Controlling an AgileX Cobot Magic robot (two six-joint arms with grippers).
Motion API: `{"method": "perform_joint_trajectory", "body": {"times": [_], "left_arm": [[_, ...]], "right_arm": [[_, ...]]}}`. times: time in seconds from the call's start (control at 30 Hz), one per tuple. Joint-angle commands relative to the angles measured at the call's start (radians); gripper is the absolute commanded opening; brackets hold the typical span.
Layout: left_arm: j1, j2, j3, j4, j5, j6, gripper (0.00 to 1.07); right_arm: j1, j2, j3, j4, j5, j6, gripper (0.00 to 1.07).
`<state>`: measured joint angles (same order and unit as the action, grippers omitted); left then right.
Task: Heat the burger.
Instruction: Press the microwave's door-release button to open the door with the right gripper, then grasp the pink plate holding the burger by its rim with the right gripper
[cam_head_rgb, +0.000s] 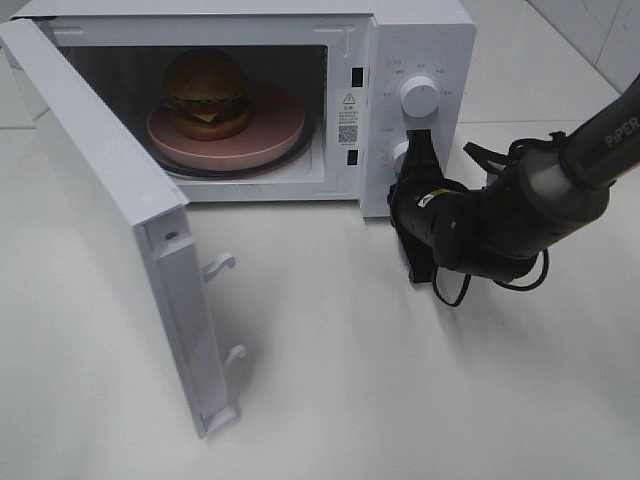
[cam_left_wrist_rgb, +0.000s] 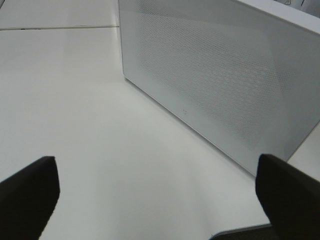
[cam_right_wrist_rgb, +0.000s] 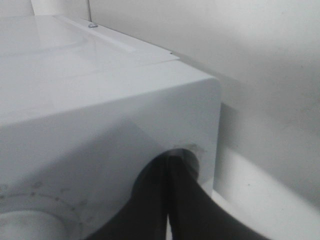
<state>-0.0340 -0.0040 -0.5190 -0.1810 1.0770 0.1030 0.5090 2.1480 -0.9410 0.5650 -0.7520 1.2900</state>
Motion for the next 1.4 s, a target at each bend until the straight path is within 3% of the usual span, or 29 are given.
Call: {"method": "perform_joint_trajectory", "body": {"times": [0.03, 0.47, 0.9, 1.03, 1.4], "left_arm": [[0.004, -0.017, 0.003, -0.001, -0.009, 0.001, 1.00], [0.004, -0.017, 0.003, -0.001, -0.009, 0.001, 1.00], [0.004, -0.017, 0.003, -0.001, -0.009, 0.001, 1.00], [0.004, -0.017, 0.003, -0.001, -0.009, 0.001, 1.00], [0.004, -0.017, 0.003, -0.001, -0.009, 0.001, 1.00]], "right_arm": [[-0.038, -0.042, -0.017, -0.060, -0.151, 0.040, 0.00], [0.020, -0.087, 0.113, -0.128, -0.061, 0.153, 0.00], [0.020, -0.224, 0.216, -0.299, 0.104, 0.137, 0.00], [0.020, -0.278, 0.225, -0.365, 0.203, 0.047, 0.00], [0.020, -0.394, 0.225, -0.375, 0.387, -0.320, 0.00]]}}
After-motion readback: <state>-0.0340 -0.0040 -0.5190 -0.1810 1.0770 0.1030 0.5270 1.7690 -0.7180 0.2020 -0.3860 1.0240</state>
